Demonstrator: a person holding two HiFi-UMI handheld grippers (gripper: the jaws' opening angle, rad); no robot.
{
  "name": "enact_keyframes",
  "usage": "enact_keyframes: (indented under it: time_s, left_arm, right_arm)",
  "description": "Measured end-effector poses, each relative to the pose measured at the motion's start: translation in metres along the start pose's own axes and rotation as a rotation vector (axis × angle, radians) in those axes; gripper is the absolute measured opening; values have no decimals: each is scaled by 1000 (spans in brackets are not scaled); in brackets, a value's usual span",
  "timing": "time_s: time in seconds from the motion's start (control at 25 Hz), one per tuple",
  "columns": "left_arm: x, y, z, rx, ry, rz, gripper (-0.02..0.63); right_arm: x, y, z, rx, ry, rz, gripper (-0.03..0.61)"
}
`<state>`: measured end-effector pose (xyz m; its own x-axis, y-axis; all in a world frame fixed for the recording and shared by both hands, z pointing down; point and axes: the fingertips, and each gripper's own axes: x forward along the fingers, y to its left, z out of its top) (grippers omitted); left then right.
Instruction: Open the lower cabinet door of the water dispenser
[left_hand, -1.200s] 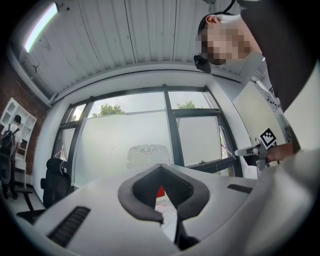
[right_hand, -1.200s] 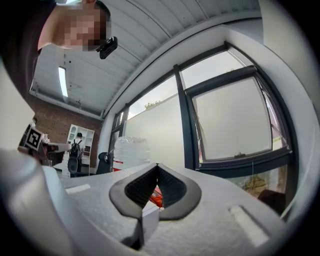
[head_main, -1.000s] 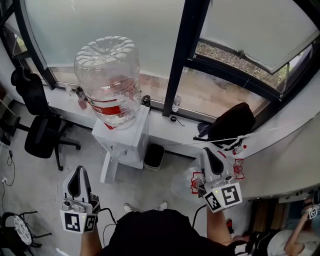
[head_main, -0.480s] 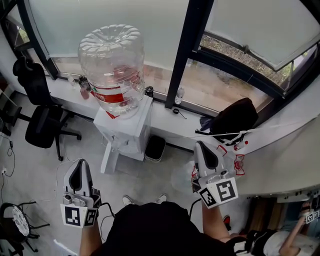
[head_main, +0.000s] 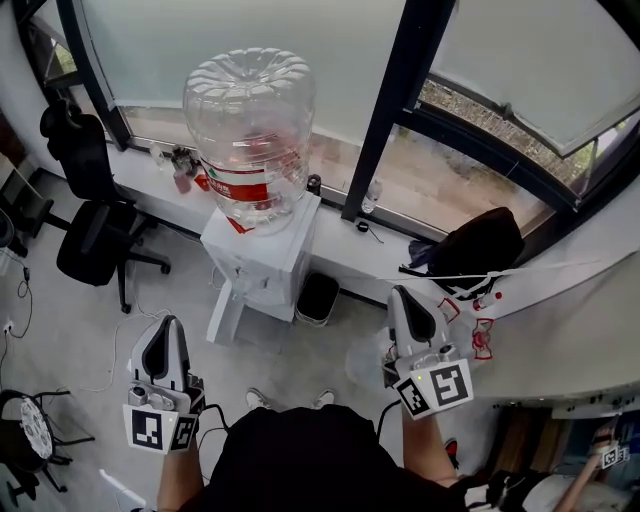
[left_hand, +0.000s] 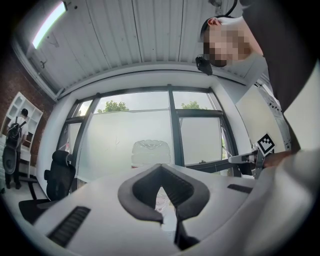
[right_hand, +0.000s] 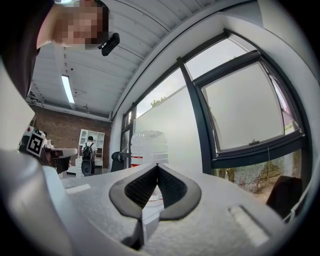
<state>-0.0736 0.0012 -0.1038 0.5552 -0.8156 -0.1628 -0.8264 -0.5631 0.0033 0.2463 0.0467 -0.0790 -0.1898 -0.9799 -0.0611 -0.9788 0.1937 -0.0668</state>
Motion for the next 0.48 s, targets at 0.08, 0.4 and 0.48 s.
enact_keyframes:
  time_s: [0.08,0.4,0.48]
  left_arm:
    - [-2,2,0,-4,1,-1,8]
    - [-9,13,-5,-10,14,2,8]
    - [-9,15,-5,-13,12,2,8]
  right_arm:
    - [2,4,-2,2,5,4,5]
    - [6,17,-5,-13,13,4,5]
    - [7,19,-6,-26,14,5,5]
